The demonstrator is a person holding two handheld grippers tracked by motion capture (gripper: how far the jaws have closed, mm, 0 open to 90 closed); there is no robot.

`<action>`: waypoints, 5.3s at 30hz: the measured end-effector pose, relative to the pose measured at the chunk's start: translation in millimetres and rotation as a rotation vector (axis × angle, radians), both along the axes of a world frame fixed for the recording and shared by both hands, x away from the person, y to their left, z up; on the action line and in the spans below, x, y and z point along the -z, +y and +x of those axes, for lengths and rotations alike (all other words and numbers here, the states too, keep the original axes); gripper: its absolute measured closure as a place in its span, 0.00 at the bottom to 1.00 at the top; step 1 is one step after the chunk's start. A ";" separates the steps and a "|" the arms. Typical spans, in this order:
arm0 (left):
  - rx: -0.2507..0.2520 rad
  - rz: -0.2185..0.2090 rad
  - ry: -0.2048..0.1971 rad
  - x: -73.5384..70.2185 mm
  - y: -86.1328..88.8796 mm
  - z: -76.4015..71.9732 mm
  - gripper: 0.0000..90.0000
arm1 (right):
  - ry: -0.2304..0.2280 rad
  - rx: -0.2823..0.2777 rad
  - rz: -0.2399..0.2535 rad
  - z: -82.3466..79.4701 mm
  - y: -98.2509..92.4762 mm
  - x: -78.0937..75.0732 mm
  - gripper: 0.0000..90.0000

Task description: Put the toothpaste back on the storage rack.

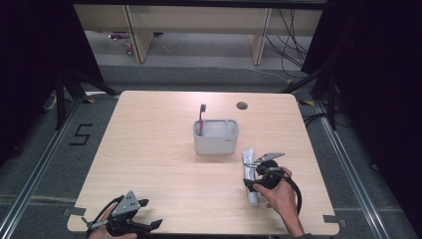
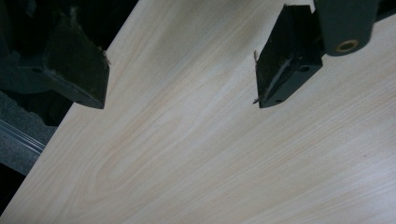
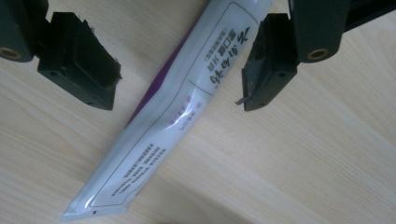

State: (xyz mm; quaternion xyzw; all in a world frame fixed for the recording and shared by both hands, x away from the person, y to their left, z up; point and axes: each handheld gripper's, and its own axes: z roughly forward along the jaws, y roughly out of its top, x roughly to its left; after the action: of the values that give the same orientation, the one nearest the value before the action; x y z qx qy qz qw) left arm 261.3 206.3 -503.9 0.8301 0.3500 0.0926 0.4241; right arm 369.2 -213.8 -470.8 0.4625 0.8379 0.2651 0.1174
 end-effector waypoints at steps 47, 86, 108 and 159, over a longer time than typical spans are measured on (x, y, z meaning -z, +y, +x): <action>0.030 0.039 -0.002 -1.0 0.2 -2.3 0.19 | 0.151 -0.037 -0.063 24.9 -1.0 10.2 0.62; 0.024 0.030 0.010 0.4 -1.0 -2.9 0.19 | 0.244 -0.248 -0.335 58.6 14.7 0.9 0.81; 0.046 0.031 0.007 0.6 -2.0 -3.9 0.19 | 0.345 -0.303 -0.464 71.8 29.7 2.4 0.83; 0.029 0.011 -0.001 -0.4 -2.2 -3.9 0.20 | -0.004 -0.271 -0.127 35.0 0.8 -48.7 0.84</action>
State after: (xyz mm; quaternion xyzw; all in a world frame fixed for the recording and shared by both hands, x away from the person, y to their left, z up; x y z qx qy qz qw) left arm 257.4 204.1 -503.5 0.8373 0.3373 0.0886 0.4210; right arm 404.2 -213.0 -422.1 0.3361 0.9076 0.2257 0.1111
